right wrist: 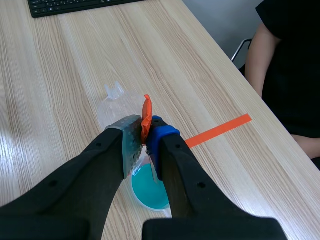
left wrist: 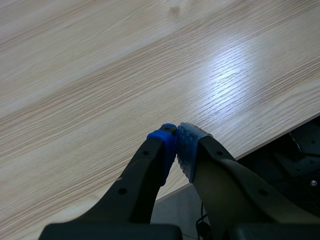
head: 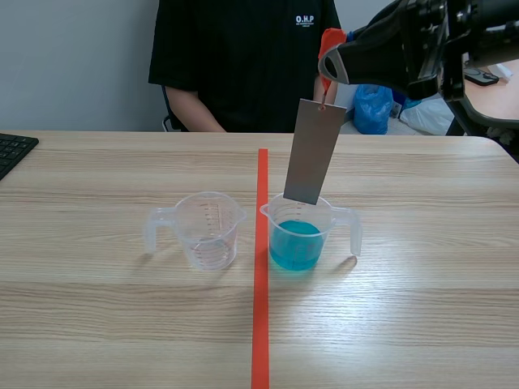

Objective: Do the redox reaction experiment.
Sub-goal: 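Lower the plate into the blue solution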

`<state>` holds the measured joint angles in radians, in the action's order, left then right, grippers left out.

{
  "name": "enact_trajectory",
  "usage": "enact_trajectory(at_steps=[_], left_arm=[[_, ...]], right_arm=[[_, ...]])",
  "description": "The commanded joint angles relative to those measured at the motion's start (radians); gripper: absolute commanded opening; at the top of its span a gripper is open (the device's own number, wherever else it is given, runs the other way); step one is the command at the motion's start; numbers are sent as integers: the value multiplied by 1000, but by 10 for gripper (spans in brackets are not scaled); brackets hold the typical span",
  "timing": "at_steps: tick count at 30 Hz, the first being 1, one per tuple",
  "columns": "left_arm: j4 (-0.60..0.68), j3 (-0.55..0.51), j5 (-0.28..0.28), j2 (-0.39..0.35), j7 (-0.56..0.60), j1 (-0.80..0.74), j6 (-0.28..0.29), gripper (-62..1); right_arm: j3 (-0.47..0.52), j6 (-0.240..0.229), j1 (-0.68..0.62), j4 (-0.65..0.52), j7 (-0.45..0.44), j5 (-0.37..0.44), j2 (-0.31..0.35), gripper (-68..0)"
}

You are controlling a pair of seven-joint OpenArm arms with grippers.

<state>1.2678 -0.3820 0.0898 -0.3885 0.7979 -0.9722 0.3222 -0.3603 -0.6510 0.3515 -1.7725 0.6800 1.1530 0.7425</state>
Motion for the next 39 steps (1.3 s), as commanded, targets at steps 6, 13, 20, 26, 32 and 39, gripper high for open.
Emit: enact_trajectory(at_steps=[6,13,20,26,32,39], left_arm=[[10,-2,-11,-8,17,-6,1,-577],[10,-2,-11,-8,17,-6,2,-577],[10,-2,-10,-8,16,-6,2,-577],[10,-2,-10,-9,15,-6,2,-577],[10,-2,-11,-9,15,-6,2,-577],[10,-2,-11,-8,15,-6,3,-577]], right_arm=[[7,4,24,-2,-12,11,11,-658],[7,3,19,24,-13,10,1,-658],[6,-1,19,113,-13,2,-52,-658],[4,-5,19,168,-17,-53,-109,-658],[-18,-17,19,235,-48,-134,-165,-658],[-43,-31,19,316,-100,-221,-212,-658]])
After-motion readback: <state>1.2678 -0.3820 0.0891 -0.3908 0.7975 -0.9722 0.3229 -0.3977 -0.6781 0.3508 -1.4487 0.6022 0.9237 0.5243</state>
